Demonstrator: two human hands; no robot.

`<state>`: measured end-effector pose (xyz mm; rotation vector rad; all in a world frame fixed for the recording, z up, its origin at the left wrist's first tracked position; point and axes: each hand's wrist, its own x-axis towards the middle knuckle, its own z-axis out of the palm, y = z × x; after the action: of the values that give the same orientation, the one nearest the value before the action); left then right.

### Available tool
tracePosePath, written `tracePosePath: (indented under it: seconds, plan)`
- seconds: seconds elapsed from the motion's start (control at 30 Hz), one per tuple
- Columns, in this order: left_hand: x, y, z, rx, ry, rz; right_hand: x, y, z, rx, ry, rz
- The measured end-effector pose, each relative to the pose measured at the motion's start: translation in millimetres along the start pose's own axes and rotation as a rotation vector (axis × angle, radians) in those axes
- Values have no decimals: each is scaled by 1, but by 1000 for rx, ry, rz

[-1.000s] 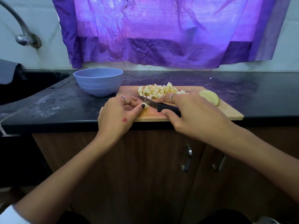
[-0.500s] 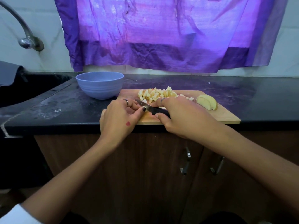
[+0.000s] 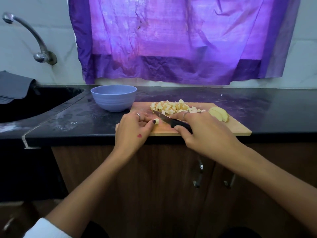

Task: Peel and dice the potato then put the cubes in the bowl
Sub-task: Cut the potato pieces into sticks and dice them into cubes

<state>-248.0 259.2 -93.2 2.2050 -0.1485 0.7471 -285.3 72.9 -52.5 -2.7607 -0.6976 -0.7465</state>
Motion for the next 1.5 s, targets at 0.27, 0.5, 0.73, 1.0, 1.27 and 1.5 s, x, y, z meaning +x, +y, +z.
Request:
tracePosePath:
  seconds: [0.27,0.5,0.73,1.0,1.27,1.5]
  plan:
    - [2,-6,2,-46,7,53,7,1,-2,141,-62,-12]
    - [3,-6,2,-17,-5,71,19,-4,13,28,-76,-35]
    - [2,-6,6,37,46,55,4,2,2,-23,18,-30]
    - [1,-9,5,-15,57,49,4,-2,11,45,-5,-21]
    - [2,-9,4,-35,34,58,24,-9,15,83,-108,-11]
    - [2,-10,6,7,78,54,9,-5,14,-24,54,-29]
